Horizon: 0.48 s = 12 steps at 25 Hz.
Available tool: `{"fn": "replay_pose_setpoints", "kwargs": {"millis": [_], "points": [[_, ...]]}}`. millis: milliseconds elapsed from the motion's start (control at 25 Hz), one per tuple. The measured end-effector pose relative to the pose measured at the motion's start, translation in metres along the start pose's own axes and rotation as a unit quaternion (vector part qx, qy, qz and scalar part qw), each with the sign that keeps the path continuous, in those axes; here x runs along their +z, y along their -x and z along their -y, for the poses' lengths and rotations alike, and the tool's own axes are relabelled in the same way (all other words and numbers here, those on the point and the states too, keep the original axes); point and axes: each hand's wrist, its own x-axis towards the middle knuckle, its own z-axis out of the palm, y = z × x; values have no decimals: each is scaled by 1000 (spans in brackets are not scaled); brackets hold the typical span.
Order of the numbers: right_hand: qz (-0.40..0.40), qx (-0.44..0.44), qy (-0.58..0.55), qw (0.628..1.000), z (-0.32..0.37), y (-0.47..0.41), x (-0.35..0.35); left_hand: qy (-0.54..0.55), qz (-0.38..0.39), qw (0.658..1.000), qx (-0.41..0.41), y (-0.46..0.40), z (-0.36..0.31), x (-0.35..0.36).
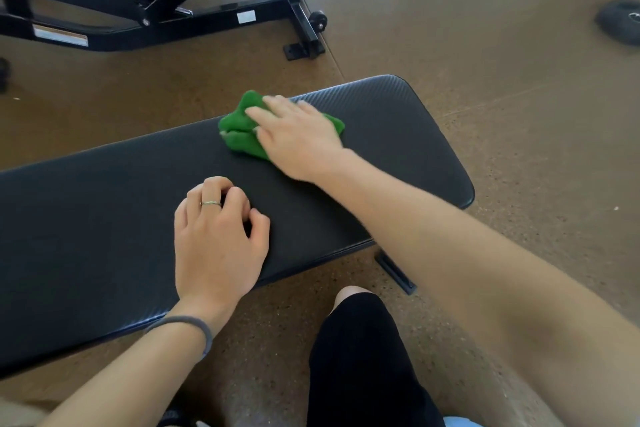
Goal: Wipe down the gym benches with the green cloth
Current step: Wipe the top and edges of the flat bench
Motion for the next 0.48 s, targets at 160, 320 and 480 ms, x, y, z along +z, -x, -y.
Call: {"fn": "replay_pose_setpoints", "kwargs": {"millis": [160,320,480], "points": [[-49,188,52,980,-110,8,-6,12,-3,1000,-6,-1,3,2],[-91,248,27,964,-65,2,2,5,-6,1000,4,0,2,2],[-36,22,-28,999,52,15,14,9,-22,1000,11,-1,1,2]]}}
